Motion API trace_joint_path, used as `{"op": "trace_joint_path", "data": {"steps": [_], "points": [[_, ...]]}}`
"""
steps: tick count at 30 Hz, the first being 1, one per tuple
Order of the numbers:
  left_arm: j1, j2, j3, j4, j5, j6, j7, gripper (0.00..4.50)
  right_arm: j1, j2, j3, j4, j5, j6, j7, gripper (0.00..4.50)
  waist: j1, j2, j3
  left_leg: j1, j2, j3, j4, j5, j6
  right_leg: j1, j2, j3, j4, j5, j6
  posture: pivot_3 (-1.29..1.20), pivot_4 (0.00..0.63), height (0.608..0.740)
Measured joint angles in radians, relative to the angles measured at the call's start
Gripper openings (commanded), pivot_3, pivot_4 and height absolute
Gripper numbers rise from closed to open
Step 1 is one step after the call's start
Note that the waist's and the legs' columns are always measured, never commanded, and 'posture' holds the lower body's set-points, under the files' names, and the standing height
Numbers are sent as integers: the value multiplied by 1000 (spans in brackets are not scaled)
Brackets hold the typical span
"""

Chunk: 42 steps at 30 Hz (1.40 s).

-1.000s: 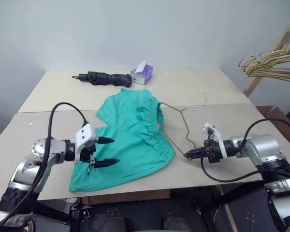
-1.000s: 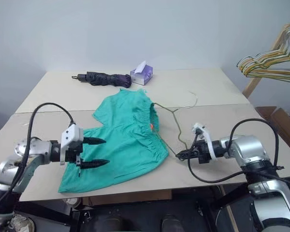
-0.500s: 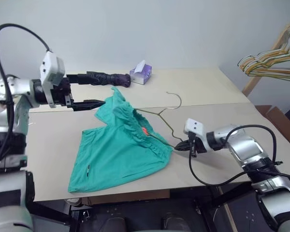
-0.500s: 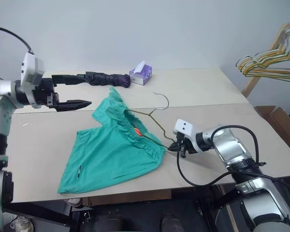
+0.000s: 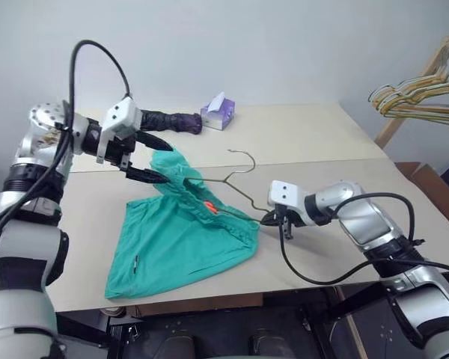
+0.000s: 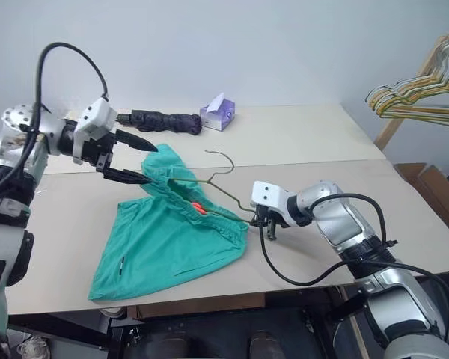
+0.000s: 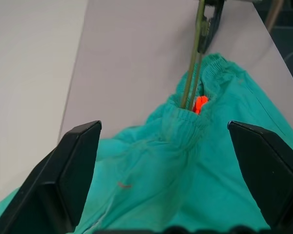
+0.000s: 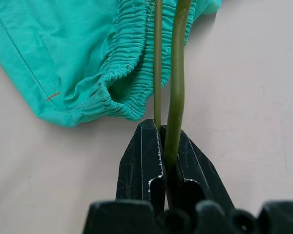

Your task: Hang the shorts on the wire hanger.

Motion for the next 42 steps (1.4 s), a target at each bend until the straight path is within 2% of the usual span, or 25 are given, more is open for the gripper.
{"op": "trace_joint_path", "data": {"steps": [6, 9, 21, 22, 28, 32, 36, 42], "points": [[-28, -21, -132, 47, -3, -37, 0, 4479, -11, 9, 11, -17, -8, 25, 8, 0, -16, 0, 0, 0, 0, 0, 1, -1, 1, 0, 0, 0, 0, 0, 0, 7, 0, 740], [-35, -30, -169, 81, 0, -62, 0, 3947, -12, 9, 21, -19, -14, 35, 9, 0, -18, 0, 0, 0, 0, 0, 1, -1, 1, -1, 0, 0, 0, 0, 0, 3, 0, 740], [-46, -48, -219, 149, 0, -99, 0, 148, -19, 10, 28, -36, -16, 48, 6, 0, -18, 0, 0, -1, 0, 0, 3, -1, 2, -1, 0, 0, 1, 0, 1, -1, 0, 740], [-46, -48, -226, 151, 0, -110, 0, 24, -20, 10, 28, -36, -18, 49, 4, 0, -18, 0, 0, -1, 0, 0, 3, -1, 2, -1, 0, 0, 1, 0, 1, 0, 0, 740], [-46, -50, -230, 162, 2, -137, 0, 24, -21, 12, 28, -36, -19, 49, 3, 0, -18, 0, 0, -3, 0, 0, 8, -4, 7, -1, 0, 0, 1, -1, 1, 6, 0, 740], [-50, -69, -195, 209, 59, -186, 0, 24, -21, 20, 28, -35, -44, 14, -27, 0, -16, 0, 0, -3, 0, 0, 8, -4, 7, -1, 0, 0, 1, -1, 1, 10, 0, 740], [-56, -73, -157, 232, 101, -222, 0, 24, -20, 36, 22, -35, -64, -54, -73, 1143, -16, 0, 0, -3, 0, 0, 8, -4, 7, -1, 0, 0, 1, -1, 1, 12, 0, 740], [-56, -76, -101, 252, 161, -241, 0, 24, -19, 43, -32, -47, -50, -73, -115, 3358, -11, 0, 0, -4, 0, 0, 9, -4, 7, -1, 0, 0, 1, -1, 1, 11, 0, 740]]}}
